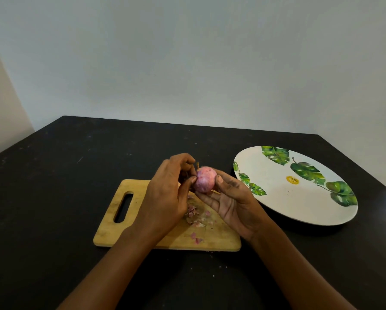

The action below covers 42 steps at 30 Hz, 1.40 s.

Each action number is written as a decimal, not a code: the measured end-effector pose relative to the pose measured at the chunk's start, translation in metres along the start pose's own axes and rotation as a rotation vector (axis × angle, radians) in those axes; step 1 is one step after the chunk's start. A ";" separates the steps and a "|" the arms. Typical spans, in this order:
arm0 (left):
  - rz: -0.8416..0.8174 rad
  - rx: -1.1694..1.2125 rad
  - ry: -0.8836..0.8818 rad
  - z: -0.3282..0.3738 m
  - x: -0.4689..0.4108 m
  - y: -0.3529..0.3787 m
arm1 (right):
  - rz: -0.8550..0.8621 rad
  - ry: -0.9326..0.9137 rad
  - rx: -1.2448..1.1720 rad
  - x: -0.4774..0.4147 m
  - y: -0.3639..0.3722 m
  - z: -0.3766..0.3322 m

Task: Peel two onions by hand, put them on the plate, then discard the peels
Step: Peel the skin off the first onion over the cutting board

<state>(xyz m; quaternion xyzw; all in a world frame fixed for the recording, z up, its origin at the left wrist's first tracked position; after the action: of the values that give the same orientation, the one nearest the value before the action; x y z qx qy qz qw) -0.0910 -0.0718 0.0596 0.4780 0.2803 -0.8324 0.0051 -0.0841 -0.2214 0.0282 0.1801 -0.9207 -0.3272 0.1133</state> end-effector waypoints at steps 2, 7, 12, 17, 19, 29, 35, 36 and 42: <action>-0.005 -0.008 0.008 -0.001 0.002 0.003 | 0.013 0.004 -0.009 -0.001 0.000 0.001; -0.047 0.004 0.033 0.003 0.004 0.011 | 0.051 -0.038 -0.117 -0.001 -0.004 -0.001; -0.100 0.029 0.062 0.008 0.007 0.015 | 0.154 -0.067 -0.265 0.000 -0.010 -0.008; -0.099 -0.007 0.071 0.007 0.007 0.015 | 0.121 -0.075 -0.350 0.000 -0.013 -0.010; -0.072 -0.008 0.075 0.007 0.006 0.014 | 0.107 -0.060 -0.329 -0.001 -0.014 -0.010; 0.065 0.073 -0.015 0.009 0.003 0.005 | 0.010 -0.039 -0.154 0.001 -0.007 -0.007; 0.115 0.185 -0.074 0.010 0.000 0.002 | -0.040 -0.043 -0.093 0.000 -0.004 -0.006; 0.122 0.192 -0.089 0.009 -0.001 0.001 | -0.050 -0.043 -0.090 0.000 -0.004 -0.006; 0.078 0.226 -0.185 0.003 -0.003 0.000 | -0.045 -0.072 -0.006 0.000 -0.004 -0.005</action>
<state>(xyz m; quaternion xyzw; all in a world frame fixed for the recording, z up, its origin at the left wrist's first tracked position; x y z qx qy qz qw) -0.0919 -0.0745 0.0631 0.4073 0.1645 -0.8983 0.0097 -0.0810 -0.2274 0.0295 0.1885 -0.9189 -0.3387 0.0734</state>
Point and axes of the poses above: each hand's wrist, its own x-axis away from the middle knuckle, its own y-axis out of the palm, z = x × y, the point moved 3 cm from there along -x, towards the middle knuckle, and after that the axes turned 10 degrees about y, right-handed, at the moved point
